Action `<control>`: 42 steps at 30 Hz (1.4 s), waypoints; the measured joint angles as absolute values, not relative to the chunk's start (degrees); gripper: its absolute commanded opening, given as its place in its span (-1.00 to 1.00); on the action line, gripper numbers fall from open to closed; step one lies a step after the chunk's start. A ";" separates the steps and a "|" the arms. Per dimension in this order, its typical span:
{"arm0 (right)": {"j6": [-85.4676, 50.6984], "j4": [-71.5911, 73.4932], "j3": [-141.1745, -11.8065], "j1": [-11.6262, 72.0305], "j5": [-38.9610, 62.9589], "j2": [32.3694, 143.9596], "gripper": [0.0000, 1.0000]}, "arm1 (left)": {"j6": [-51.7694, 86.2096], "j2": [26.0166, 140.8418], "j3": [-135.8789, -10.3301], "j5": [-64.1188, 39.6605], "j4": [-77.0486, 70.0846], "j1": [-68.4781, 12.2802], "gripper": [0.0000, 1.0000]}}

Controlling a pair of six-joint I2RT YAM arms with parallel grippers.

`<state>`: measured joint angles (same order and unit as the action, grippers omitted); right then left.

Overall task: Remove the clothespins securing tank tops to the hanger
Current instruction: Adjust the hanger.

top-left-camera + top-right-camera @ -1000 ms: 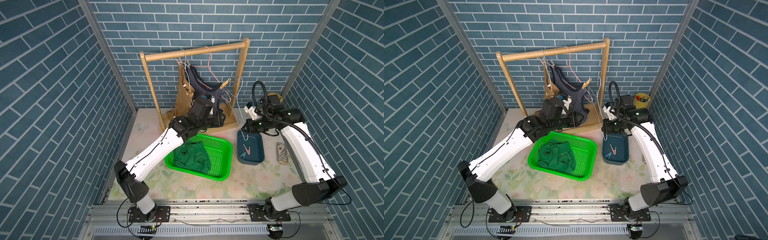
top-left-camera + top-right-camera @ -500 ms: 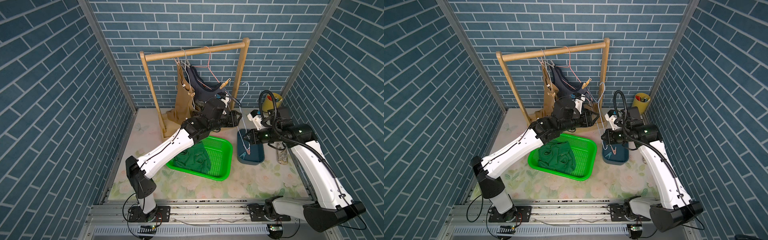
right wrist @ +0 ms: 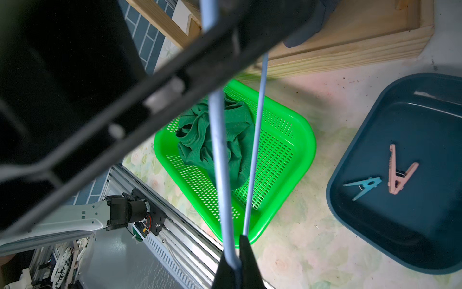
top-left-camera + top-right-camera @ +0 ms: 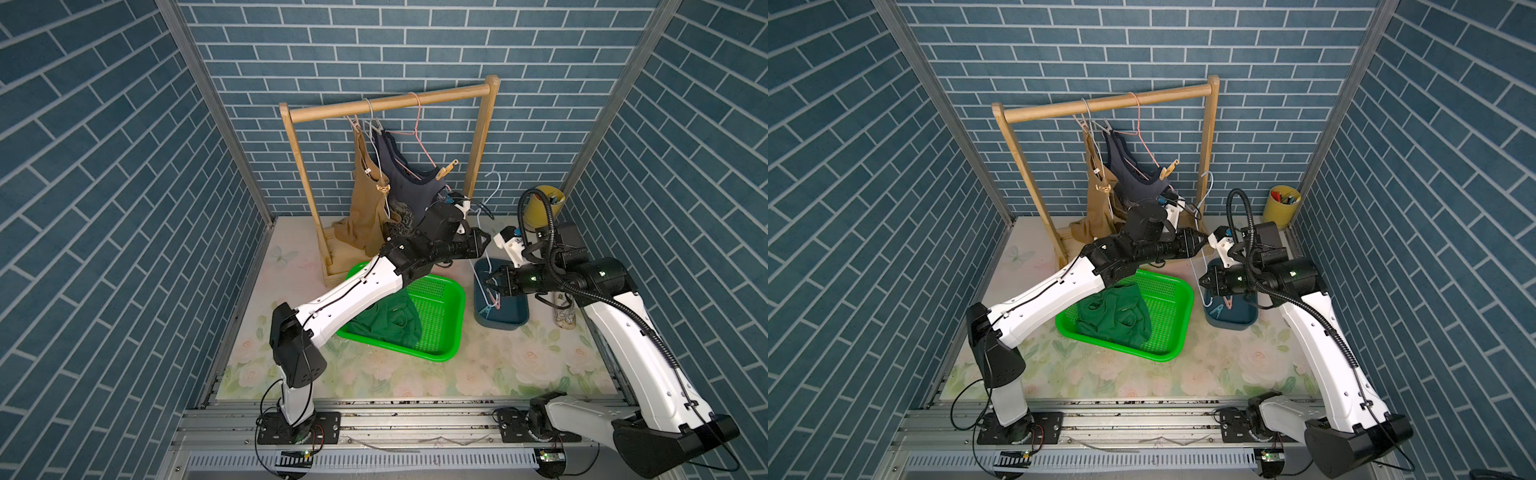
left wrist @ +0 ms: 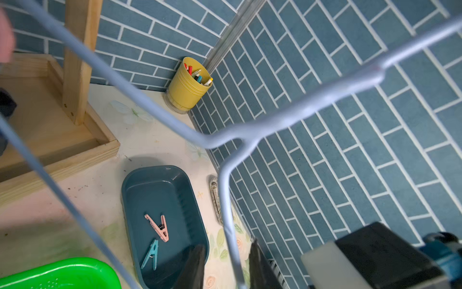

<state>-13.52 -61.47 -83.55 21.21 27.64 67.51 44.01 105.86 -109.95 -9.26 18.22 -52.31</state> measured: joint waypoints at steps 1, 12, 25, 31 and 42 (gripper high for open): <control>-13.52 -61.47 -83.40 21.34 27.64 67.48 -1.00 | 44.14 105.86 -110.02 -9.30 18.24 -52.45 -0.75; -14.13 -55.79 -78.15 22.17 27.62 64.10 -0.74 | 46.57 105.89 -111.33 -9.26 18.98 -53.08 -1.00; -18.20 -48.73 -64.34 22.83 25.06 47.90 -0.32 | 49.84 105.89 -110.80 -4.36 17.72 -52.10 -1.00; -19.79 -43.40 -58.63 23.55 21.87 42.57 -0.30 | 54.02 105.84 -107.70 -4.29 13.37 -52.10 -1.00; -22.28 -33.10 -52.69 23.75 19.00 38.79 -0.37 | 61.91 103.70 -98.39 -4.34 5.41 -51.92 -1.00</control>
